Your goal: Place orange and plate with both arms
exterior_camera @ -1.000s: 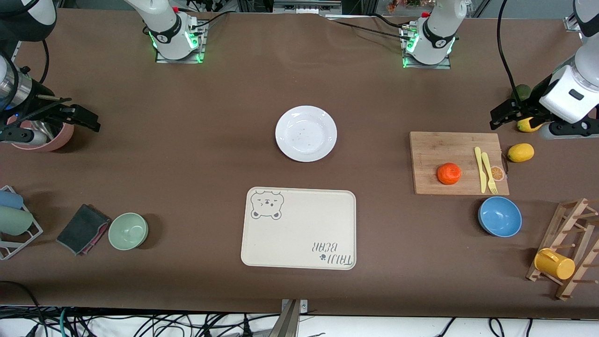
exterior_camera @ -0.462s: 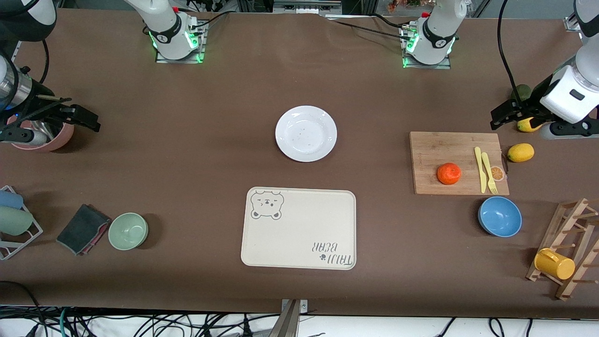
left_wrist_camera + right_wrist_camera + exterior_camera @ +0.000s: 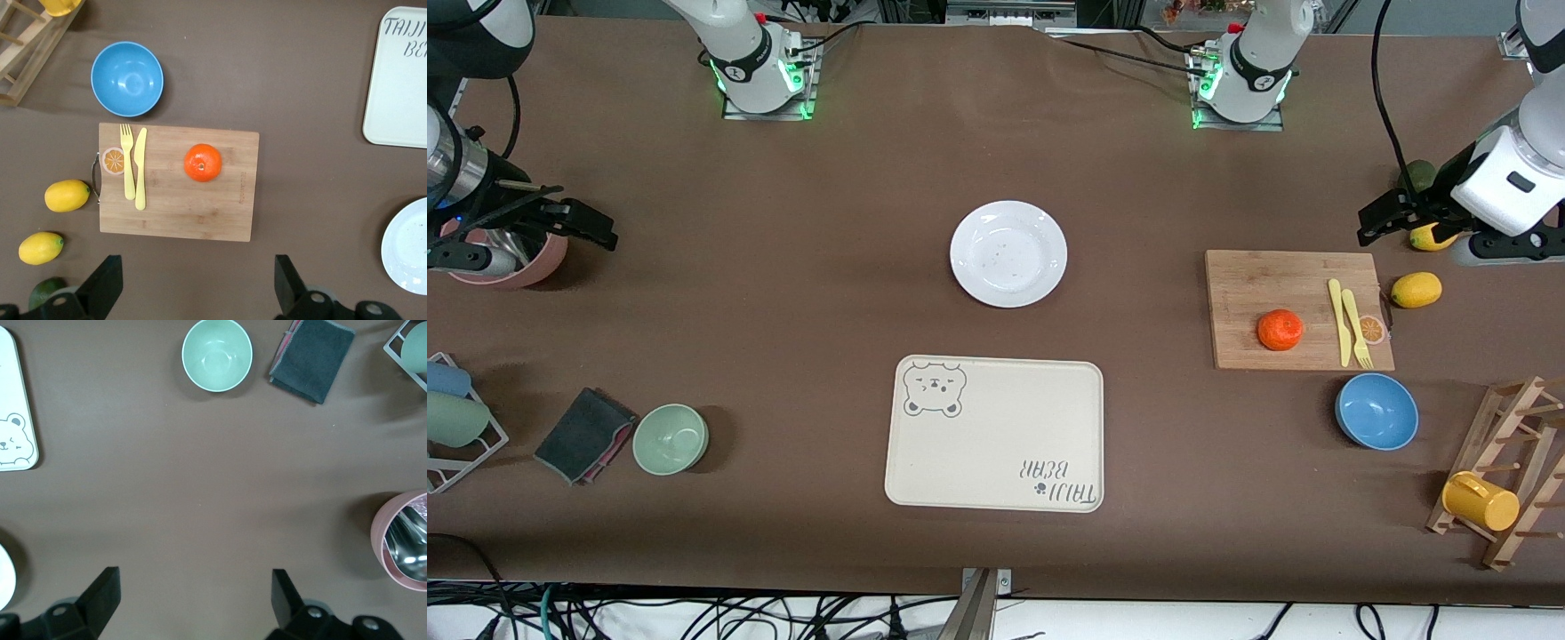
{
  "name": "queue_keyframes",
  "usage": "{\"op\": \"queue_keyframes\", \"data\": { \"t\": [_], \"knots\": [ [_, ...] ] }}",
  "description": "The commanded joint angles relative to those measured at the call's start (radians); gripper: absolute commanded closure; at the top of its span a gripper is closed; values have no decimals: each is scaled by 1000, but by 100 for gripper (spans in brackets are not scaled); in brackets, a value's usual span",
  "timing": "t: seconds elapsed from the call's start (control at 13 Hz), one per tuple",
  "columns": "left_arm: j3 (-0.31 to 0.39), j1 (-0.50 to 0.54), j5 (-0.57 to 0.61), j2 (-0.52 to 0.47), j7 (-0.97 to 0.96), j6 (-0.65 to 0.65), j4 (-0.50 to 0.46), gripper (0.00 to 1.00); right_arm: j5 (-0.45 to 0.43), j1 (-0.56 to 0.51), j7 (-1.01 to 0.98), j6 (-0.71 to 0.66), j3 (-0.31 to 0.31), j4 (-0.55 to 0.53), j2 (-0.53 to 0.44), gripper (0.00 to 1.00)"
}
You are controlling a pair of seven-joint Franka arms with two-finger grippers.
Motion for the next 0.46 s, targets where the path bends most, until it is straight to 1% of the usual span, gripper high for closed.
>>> {"op": "queue_keyframes", "data": {
  "t": [0.0,0.38],
  "knots": [
    [-3,2,19,13,0,-38,30,0,15,-4,6,-7,0,2,-3,0],
    [-8,0,21,15,2,-48,27,0,15,-4,6,-7,0,1,-3,0]
  ]
}}
